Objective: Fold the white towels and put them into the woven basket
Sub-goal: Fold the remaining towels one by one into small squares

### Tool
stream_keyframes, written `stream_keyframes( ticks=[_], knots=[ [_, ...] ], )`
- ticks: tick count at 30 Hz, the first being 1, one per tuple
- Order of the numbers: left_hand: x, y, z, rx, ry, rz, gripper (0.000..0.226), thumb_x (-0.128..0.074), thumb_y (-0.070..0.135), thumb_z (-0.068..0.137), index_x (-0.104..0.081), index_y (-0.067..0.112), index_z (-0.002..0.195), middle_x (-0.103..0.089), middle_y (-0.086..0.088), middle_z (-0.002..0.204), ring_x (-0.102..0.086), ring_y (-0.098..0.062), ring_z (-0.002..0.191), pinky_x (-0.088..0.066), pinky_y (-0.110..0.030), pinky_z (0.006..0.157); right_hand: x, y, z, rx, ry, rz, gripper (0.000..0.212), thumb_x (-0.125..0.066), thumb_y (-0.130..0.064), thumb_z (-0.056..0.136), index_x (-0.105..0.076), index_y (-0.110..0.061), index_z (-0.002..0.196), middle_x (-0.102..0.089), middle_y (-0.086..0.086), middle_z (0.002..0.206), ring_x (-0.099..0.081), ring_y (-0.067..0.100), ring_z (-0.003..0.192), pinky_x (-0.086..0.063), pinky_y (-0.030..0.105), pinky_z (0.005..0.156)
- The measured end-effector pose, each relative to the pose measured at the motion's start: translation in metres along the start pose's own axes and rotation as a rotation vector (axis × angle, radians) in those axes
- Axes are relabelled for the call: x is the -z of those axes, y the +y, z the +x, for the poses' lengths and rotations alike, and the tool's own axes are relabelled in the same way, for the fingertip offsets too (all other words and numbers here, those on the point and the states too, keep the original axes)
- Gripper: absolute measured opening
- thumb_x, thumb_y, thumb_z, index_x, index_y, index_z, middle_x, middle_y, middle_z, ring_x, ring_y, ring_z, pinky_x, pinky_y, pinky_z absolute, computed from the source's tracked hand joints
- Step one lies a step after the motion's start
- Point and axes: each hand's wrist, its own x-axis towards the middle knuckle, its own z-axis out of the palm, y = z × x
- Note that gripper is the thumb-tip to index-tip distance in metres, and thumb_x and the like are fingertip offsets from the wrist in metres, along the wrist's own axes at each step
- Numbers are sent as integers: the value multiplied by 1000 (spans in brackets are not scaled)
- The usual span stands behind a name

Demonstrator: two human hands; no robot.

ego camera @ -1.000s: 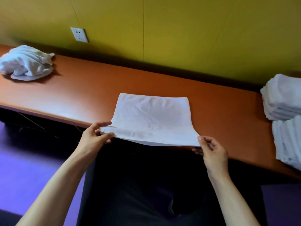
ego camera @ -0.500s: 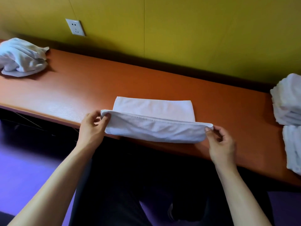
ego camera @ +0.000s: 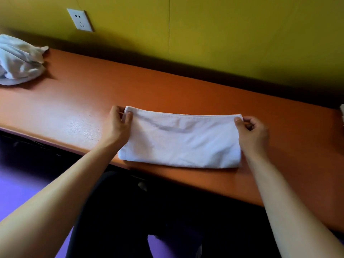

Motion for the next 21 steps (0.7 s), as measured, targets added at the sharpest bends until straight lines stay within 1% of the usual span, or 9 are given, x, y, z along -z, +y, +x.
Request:
stream_keyframes(
  ticks=[3,5,6,8,11,15,17,19,21],
  knots=[
    [-12,-6,11,26,10,47,28,-49,32,103,-55,10,118,-62,-6,108,-55,-26,95,-40,-34,78,-11,2,8,-14,-11,-40,12,-69,-33,92,-66,-23,85,-60,-7,68,-54,14,64,-38,24,54],
    [-20,-13,15,52,3,75,28,-48,34,102,-54,11,117,-64,-8,111,-58,-30,99,-42,-37,80,-16,4,11,-24,-10,-68,16,-69,-36,92,-65,-23,85,-60,-10,68,-54,14,63,-34,26,57],
    [-22,-16,14,59,-5,85,29,-49,36,102,-53,12,118,-65,-8,111,-58,-30,100,-42,-37,79,-18,6,11,-36,-10,-101,18,-67,-39,92,-65,-22,88,-62,-8,71,-57,16,67,-35,26,61],
    [-23,-23,10,31,-13,126,35,-53,41,100,-50,13,121,-63,-9,110,-56,-31,101,-42,-40,83,-14,13,4,-56,-18,-194,25,-62,-44,94,-63,-20,101,-69,0,92,-62,22,85,-37,27,68],
    [-15,-30,-5,-147,-19,307,36,-62,34,95,-53,16,125,-55,-16,120,-49,-40,105,-40,-48,93,2,24,-19,-112,-60,-355,34,-55,-48,95,-55,-20,115,-66,7,115,-61,31,103,-40,32,75],
    [-1,-35,-34,-426,-124,472,18,-68,29,93,-69,23,110,-56,-8,117,-49,-37,98,-45,-44,84,23,26,-59,-199,-91,-476,43,-53,-57,93,-51,-18,109,-63,12,113,-60,35,103,-37,35,75],
    [4,-39,-44,-421,-242,489,16,-67,28,93,-71,27,108,-59,-3,119,-48,-34,101,-45,-41,83,28,24,-71,-244,-133,-502,50,-55,-62,89,-53,-16,110,-63,13,113,-60,37,104,-44,40,80],
    [6,-43,-48,-377,-307,473,24,-67,22,91,-70,29,114,-58,0,123,-48,-31,103,-42,-38,88,27,22,-72,-363,-198,-453,56,-67,-59,81,-56,-15,114,-64,12,115,-63,36,101,-51,40,83],
    [7,-43,-49,-382,-308,463,30,-68,18,89,-69,30,116,-58,0,125,-49,-30,101,-40,-34,90,24,12,-65,-579,-196,-230,59,-77,-53,72,-60,-15,114,-69,12,106,-68,32,82,-55,37,70]
  ],
)
